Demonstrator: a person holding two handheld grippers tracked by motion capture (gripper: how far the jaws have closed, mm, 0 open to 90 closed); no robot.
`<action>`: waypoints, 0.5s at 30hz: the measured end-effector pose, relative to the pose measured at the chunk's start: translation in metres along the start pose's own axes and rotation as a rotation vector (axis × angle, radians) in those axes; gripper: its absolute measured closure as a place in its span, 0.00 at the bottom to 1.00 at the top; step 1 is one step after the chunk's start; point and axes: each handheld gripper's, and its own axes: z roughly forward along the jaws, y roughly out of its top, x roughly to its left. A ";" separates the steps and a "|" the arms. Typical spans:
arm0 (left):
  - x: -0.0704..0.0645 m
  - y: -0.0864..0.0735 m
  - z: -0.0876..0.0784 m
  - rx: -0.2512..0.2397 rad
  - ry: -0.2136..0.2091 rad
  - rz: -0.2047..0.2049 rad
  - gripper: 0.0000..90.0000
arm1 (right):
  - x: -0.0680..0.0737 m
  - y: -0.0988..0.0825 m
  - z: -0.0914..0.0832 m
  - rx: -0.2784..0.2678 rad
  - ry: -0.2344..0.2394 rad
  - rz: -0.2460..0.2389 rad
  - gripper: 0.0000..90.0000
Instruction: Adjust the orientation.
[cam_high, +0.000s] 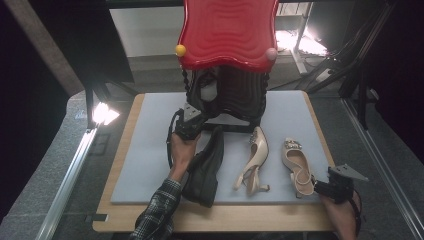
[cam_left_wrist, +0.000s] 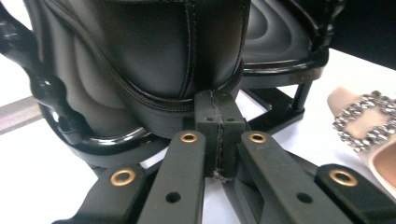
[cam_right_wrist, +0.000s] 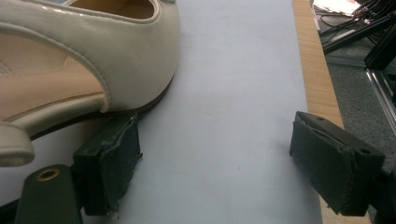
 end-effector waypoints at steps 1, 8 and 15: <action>0.001 0.001 0.001 0.001 0.001 -0.002 1.00 | 0.000 0.000 0.000 0.000 0.000 0.000 0.18; 0.006 0.009 0.009 0.007 0.023 -0.006 1.00 | 0.000 0.000 0.000 -0.002 0.000 -0.002 0.18; 0.011 0.017 0.018 0.021 0.043 -0.017 1.00 | 0.000 0.000 0.000 -0.001 0.000 -0.001 0.18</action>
